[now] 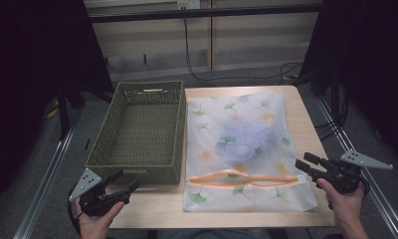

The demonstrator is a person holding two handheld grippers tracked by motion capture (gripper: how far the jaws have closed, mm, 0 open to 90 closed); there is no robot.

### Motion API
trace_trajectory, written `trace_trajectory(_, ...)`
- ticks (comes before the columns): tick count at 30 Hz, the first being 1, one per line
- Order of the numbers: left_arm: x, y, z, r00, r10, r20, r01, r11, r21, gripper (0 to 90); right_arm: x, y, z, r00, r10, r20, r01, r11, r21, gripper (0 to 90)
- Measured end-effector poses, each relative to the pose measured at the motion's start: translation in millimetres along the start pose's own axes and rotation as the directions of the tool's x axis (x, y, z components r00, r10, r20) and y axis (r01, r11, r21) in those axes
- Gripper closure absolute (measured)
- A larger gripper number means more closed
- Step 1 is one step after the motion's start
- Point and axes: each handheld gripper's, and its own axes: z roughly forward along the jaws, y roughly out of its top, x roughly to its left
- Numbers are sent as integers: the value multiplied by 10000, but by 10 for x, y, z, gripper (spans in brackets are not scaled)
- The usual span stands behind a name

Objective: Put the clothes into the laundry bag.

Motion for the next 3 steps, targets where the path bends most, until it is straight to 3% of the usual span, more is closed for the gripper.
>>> trace_trajectory(3,28,0,17,10000,-56,-79,55,10000,-20,299,-20,-32,55,9990,309,-322,-302,9993,214,480)
